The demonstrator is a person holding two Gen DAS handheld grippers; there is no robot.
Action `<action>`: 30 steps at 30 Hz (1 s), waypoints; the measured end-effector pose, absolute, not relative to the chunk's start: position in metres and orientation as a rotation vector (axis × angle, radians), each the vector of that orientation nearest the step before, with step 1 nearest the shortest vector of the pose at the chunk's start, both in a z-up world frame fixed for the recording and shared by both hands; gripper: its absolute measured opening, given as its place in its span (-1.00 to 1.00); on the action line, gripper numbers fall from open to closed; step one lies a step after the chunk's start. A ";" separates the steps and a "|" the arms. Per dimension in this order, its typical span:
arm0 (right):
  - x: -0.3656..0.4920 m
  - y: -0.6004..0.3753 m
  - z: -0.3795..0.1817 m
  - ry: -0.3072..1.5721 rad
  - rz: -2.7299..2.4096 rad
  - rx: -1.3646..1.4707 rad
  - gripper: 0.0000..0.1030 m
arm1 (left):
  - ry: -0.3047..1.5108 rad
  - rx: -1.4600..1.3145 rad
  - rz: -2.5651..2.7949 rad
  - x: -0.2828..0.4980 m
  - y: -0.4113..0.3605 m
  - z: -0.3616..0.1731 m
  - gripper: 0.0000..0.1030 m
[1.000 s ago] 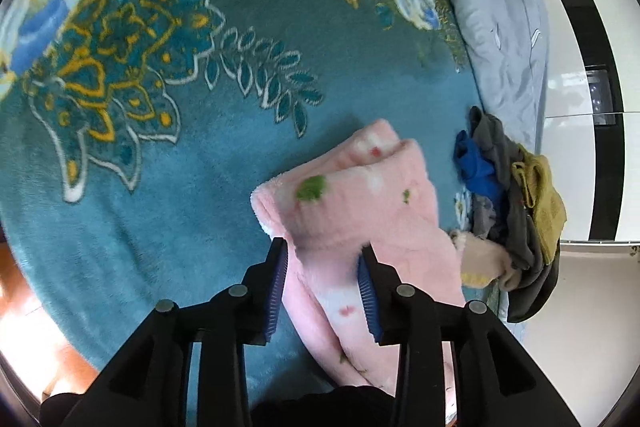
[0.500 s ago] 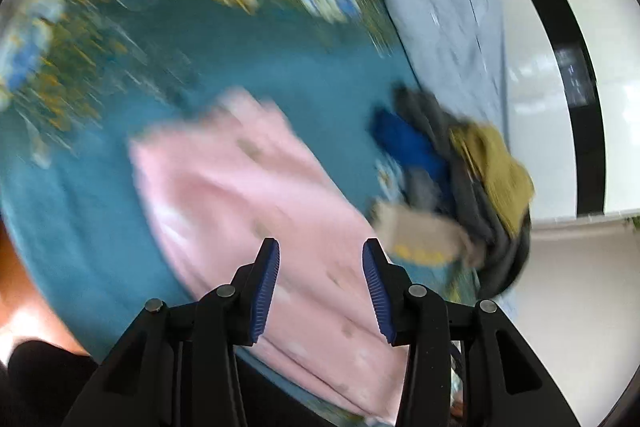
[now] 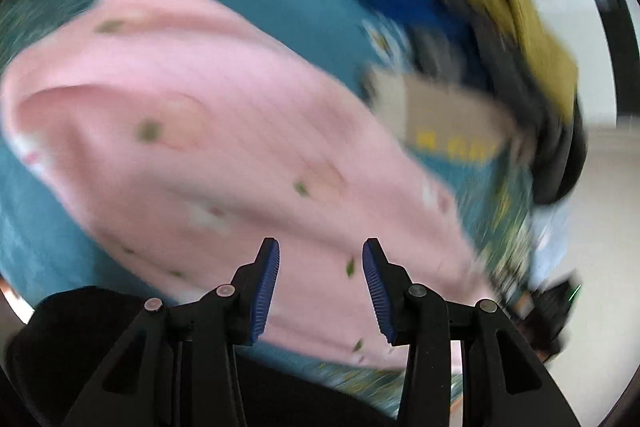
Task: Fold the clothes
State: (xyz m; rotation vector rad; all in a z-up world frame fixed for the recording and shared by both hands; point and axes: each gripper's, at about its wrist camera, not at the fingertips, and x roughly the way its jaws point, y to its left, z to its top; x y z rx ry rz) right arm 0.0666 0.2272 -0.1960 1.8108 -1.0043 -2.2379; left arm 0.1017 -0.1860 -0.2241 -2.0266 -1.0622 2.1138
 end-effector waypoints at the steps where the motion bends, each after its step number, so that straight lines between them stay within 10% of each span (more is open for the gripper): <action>1: 0.068 0.228 -0.196 -1.011 -2.238 1.814 0.07 | -1.107 -2.018 2.142 0.105 -0.201 -0.221 -0.14; 11: 0.065 0.204 -0.164 -1.018 -2.253 1.737 0.07 | -1.574 -1.781 2.116 0.156 -0.280 -0.217 -0.14; 30: 0.080 0.198 -0.109 -0.908 -2.382 1.633 0.07 | -1.571 -1.606 2.163 0.219 -0.265 -0.186 -0.10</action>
